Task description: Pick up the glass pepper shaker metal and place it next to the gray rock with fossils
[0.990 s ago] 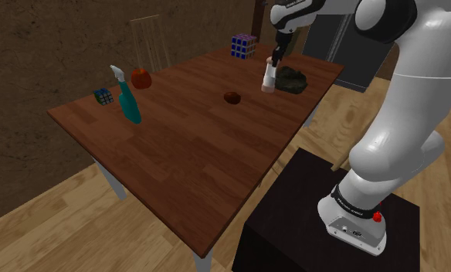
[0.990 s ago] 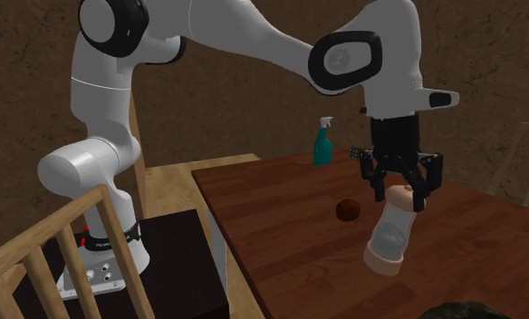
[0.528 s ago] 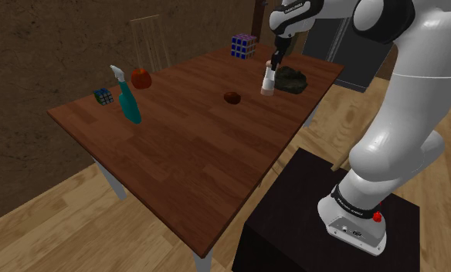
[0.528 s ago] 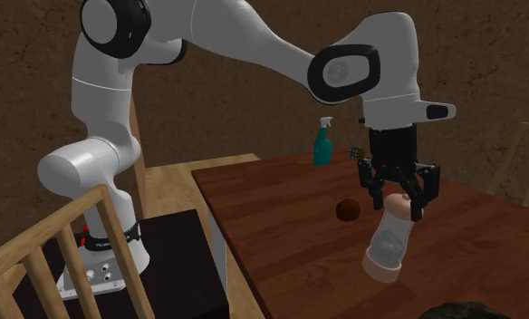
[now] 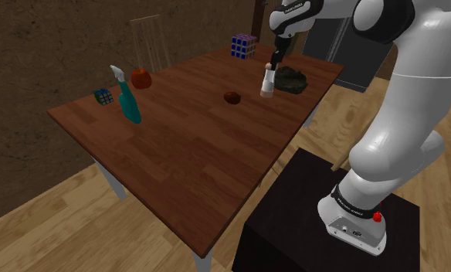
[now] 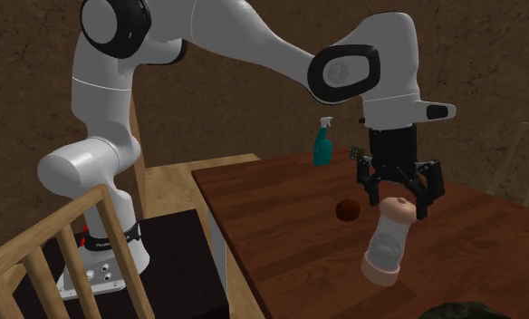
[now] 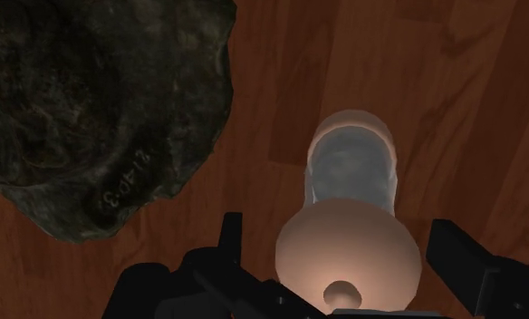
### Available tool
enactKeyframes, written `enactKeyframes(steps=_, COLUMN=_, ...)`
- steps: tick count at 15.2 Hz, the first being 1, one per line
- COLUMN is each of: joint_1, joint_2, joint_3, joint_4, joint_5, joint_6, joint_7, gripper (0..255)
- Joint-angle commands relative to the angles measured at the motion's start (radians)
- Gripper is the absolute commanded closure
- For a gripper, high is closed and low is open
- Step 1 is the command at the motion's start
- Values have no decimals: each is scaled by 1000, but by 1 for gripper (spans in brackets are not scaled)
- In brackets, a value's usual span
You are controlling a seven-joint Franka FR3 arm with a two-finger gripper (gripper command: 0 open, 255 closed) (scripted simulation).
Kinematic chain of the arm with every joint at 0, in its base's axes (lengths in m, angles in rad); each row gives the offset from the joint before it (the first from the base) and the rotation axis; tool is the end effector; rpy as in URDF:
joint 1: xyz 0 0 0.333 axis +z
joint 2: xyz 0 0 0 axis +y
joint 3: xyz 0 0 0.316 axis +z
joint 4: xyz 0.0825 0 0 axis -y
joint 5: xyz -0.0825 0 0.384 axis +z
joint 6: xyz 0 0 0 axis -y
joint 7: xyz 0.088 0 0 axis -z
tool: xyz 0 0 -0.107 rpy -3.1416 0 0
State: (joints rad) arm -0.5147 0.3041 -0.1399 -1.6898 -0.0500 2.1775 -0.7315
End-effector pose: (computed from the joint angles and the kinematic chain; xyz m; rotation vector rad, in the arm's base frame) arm 0.5302 -0.3983 0.4401 2.9500 0.1651 0.1321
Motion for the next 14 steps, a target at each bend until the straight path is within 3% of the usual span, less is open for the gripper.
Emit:
enactKeyframes(steps=1, joint_1=0, joint_2=0, joint_3=0, joint_4=0, joint_5=0, joint_6=0, joint_7=0, gripper=0)
enactKeyframes(steps=6, joint_1=8, joint_2=-56, joint_3=1, joint_4=48, joint_5=-7, joint_6=-103, joint_7=4, gripper=0)
enactKeyframes(steps=14, joint_1=8, joint_2=-56, joint_3=1, joint_4=48, joint_5=-7, joint_6=-103, joint_7=4, gripper=0)
